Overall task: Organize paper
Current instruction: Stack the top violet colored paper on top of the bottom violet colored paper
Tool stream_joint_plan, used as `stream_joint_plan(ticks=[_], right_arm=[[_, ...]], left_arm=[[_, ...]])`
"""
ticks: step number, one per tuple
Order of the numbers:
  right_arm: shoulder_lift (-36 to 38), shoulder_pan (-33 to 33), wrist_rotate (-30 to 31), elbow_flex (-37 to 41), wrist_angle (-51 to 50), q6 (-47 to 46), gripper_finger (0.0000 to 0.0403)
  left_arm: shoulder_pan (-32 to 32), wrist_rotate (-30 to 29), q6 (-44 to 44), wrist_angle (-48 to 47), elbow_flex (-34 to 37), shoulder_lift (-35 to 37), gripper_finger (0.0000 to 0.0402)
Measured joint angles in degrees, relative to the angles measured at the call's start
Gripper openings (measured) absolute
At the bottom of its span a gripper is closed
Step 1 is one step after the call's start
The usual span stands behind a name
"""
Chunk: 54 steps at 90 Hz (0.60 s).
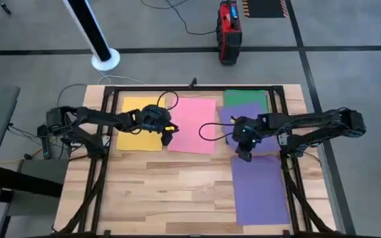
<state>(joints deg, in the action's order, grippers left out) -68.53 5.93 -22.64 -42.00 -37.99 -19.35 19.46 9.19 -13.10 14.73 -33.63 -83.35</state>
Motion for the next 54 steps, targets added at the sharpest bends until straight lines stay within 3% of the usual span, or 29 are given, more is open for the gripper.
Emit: stream_joint_plan(ticks=[18, 54], right_arm=[[0.0, -4.2, -10.0, -0.4, -0.9, -6.7, 0.0], [0.0, -18.0, -17.5, -0.4, 5.9, -28.0, 0.0]], left_arm=[[-0.6, 1.0, -0.4, -2.2, 0.0, 0.0, 0.0082], [-3.9, 1.0, -0.5, -3.8, 0.0, 0.0, 0.0082]])
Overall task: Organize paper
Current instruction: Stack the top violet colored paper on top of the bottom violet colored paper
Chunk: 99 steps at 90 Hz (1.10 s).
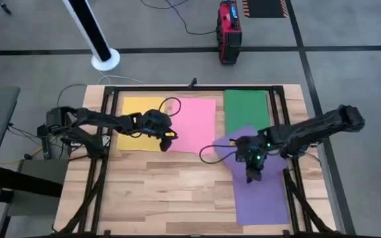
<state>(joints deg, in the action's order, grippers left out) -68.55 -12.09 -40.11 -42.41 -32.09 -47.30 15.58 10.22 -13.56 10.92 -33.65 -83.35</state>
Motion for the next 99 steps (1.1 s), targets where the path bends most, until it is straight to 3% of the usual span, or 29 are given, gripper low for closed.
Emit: stream_joint_plan(ticks=[33, 73, 99], right_arm=[[0.0, -10.8, 1.7, 0.0, 10.1, -19.8, 0.0], [-0.1, -21.8, 13.8, 2.4, 12.9, -47.4, 0.0], [-0.2, -25.3, 18.6, 4.0, 14.8, -51.4, 0.0007]], left_arm=[[-0.3, 0.0, 0.3, 0.0, 0.0, 0.0, 0.0082], [-0.3, -0.1, 0.3, 0.0, 0.0, 0.0, 0.0082], [-0.3, -0.1, -0.6, 0.0, 0.0, 0.0, 0.0082]])
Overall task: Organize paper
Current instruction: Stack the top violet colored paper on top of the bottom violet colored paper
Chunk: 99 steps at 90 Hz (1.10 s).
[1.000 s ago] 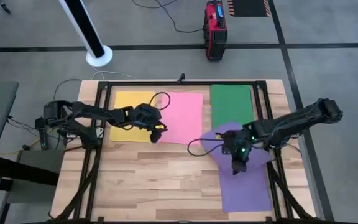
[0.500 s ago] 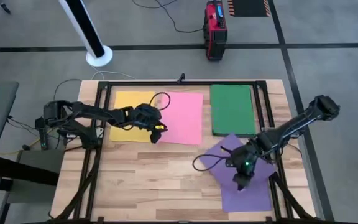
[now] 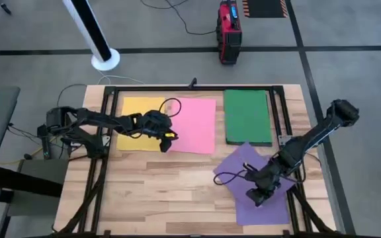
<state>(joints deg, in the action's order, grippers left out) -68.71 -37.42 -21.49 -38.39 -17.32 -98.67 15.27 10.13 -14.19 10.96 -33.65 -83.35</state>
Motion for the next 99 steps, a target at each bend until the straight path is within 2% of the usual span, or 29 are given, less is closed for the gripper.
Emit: stream_joint_plan(ticks=[10, 25, 33, 39, 48, 60, 64, 81, 99], right_arm=[[0.0, -0.6, 0.5, 0.0, 0.5, 1.1, 0.0038], [0.0, -1.1, 0.6, 0.0, 0.8, 2.4, 0.0108], [0.0, -0.6, 0.6, 0.0, 0.8, 7.0, 0.0139], [0.0, 0.4, 1.5, 0.0, 0.0, 11.8, 0.0148], [0.0, 3.3, 7.6, 0.0, -4.1, 19.8, 0.0122], [-1.7, 9.2, 15.5, 0.0, -7.5, 34.4, 0.003], [-2.8, 11.4, 17.6, 0.0, -7.3, 39.6, 0.0013], [-10.7, 21.7, 22.0, 0.0, -4.0, 56.8, 0.0002], [-18.9, 28.5, 21.7, -0.1, 8.6, 66.8, 0.0001]], left_arm=[[0.0, 0.0, 0.0, -0.2, 0.0, 0.0, 0.0082], [-0.1, 0.0, 0.0, -1.5, 0.0, 0.0, 0.0082], [-0.5, 0.0, 0.5, -1.5, 0.0, 0.0, 0.0082], [-1.0, 0.0, 1.1, -1.4, 0.0, 0.0, 0.0082], [-1.6, 0.0, 1.8, -0.9, 0.0, 0.0, 0.0082], [-1.8, -1.4, 1.6, -0.7, 0.0, 0.0, 0.0078], [-1.8, -1.6, 1.5, -0.7, 0.0, 0.0, 0.007], [-1.8, -1.9, 2.0, 0.5, 0.0, 0.0, 0.0009], [-1.8, -1.8, 2.0, 0.1, 0.0, 0.0, 0.0002]])
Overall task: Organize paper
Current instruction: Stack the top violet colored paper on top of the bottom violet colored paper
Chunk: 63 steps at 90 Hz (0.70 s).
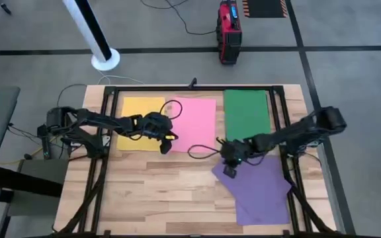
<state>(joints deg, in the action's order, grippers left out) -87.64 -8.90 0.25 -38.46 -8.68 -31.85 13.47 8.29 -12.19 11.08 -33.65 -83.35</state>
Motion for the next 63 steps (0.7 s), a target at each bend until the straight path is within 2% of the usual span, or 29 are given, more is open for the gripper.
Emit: stream_joint_plan(ticks=[18, 29, 46, 63], right_arm=[[-4.0, 1.2, -0.5, -1.2, 0.7, 0.9, 0.0], [-4.8, 1.1, -0.4, -1.4, 0.2, -2.1, 0.0], [-3.5, 0.5, 1.0, -1.3, -2.9, -6.5, 0.0], [-0.4, 0.3, 6.1, -2.4, -8.7, -6.6, 0.0]], left_arm=[[0.0, 0.0, -0.4, -0.1, 0.0, 0.0, 0.0001], [0.0, 0.0, -0.5, -0.2, 0.0, 0.0, 0.0001], [0.0, 0.1, -0.5, -0.2, 0.0, 0.0, 0.0001], [0.0, 0.1, -0.5, -0.2, 0.0, 0.0, 0.0]])
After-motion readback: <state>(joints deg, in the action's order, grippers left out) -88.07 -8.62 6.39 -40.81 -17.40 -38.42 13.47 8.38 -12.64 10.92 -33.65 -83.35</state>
